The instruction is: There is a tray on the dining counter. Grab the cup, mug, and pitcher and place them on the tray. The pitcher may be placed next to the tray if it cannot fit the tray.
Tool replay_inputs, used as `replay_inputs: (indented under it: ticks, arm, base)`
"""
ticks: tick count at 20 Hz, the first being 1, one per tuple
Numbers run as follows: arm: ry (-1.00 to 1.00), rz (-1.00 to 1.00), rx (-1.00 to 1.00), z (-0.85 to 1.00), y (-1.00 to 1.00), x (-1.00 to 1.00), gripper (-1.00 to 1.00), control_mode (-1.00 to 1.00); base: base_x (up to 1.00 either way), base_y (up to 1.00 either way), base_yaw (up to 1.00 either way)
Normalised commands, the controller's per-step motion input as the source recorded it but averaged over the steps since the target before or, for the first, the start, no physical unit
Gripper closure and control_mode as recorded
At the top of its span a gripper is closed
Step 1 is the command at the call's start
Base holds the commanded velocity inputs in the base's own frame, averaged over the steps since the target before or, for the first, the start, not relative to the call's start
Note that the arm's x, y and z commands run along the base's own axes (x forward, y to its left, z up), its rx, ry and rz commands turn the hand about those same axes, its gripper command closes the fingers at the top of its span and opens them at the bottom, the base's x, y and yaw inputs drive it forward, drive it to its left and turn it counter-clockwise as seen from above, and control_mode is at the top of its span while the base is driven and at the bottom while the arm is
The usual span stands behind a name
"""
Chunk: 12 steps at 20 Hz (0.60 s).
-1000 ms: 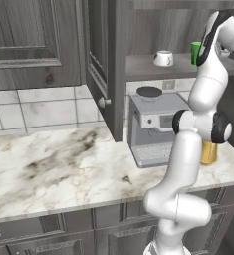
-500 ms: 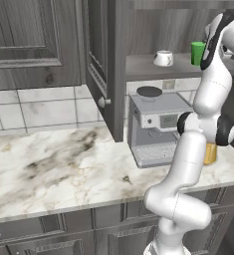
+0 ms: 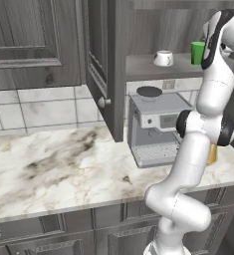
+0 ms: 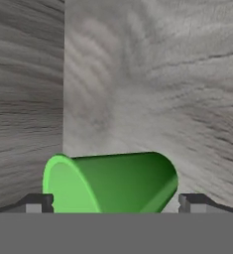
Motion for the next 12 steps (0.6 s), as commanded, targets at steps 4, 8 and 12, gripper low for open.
replay_inputs:
  ticks: [4,8,12]
  arm:
    - [0.0,0.0,0.0,-0.03,0.0,0.0,-1.0,-1.0]
    - [0.0,0.0,0.0,-0.24,0.0,0.0,-1.0,-1.0]
    - [0.0,0.0,0.0,-0.21,0.01,0.0,-1.0,-1.0]
  base:
    - [0.0,0.0,0.0]
    - [0.0,0.0,0.0]
    - [0.0,0.0,0.0]
